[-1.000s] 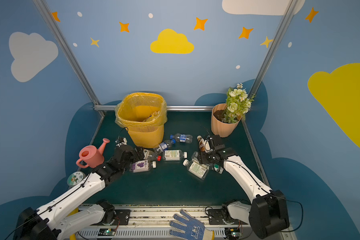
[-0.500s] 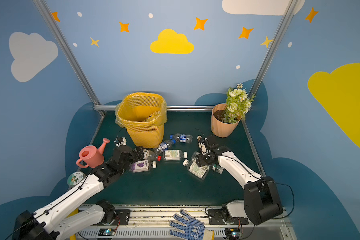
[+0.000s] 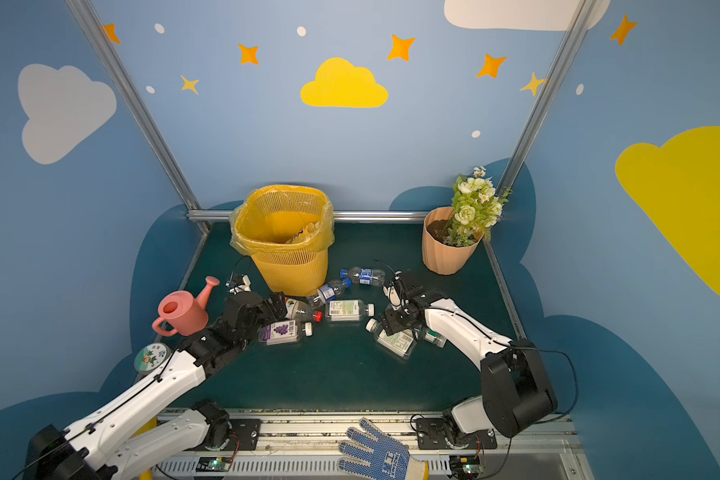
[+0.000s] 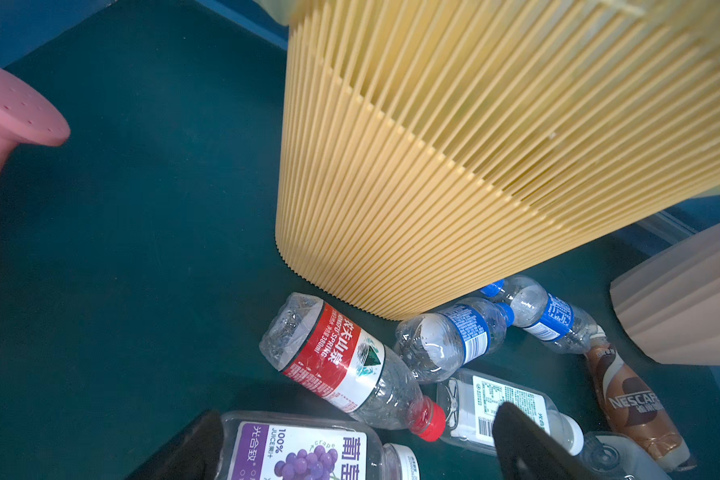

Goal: Throw the plastic bottles in the bin
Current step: 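Close the right gripper on the large clear flat bottle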

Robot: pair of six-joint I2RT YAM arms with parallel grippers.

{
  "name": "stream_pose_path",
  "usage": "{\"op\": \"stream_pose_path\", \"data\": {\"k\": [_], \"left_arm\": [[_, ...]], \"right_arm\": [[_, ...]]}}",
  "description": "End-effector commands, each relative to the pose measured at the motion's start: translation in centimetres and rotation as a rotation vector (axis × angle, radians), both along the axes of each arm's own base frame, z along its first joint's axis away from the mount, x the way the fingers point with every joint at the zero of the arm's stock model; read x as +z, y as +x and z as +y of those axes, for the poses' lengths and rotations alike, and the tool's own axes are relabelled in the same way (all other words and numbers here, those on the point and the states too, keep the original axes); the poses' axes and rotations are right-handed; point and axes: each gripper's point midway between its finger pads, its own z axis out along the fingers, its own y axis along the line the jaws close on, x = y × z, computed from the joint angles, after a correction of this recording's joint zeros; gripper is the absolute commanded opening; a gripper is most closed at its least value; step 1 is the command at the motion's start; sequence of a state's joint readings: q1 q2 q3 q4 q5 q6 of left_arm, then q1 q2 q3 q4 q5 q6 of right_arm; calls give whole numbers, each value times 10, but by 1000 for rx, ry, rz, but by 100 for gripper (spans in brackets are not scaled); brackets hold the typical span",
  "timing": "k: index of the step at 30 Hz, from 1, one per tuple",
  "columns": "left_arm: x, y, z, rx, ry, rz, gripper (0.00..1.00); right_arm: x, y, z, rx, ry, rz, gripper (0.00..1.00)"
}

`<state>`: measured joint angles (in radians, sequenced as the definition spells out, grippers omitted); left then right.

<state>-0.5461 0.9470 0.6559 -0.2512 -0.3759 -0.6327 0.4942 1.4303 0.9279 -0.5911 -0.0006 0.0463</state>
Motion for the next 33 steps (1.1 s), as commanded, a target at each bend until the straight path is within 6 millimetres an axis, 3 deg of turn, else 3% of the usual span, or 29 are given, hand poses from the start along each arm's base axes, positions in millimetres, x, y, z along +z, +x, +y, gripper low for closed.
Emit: {"op": "stream_pose_path", "data": {"k": [1,7,19,29,33], "left_arm": [[-2,-3,5,19,12,2,100],[-3,-4,6,22,7,4,100],[-6,-8,11,39,11,4,100],[-6,-9,12,42,13,7,100],[-6,-10,14,50,15,6,100]], "right_arm": [[6,6,-17,-15,-66,-2,85],[-2,14,-28,-22,-120,12,86],[-23,9,-21,38,-122,100,84],[-33,14,-15,81,-140,139,68],[-39,13,-12,98,-142,164,68]]}}
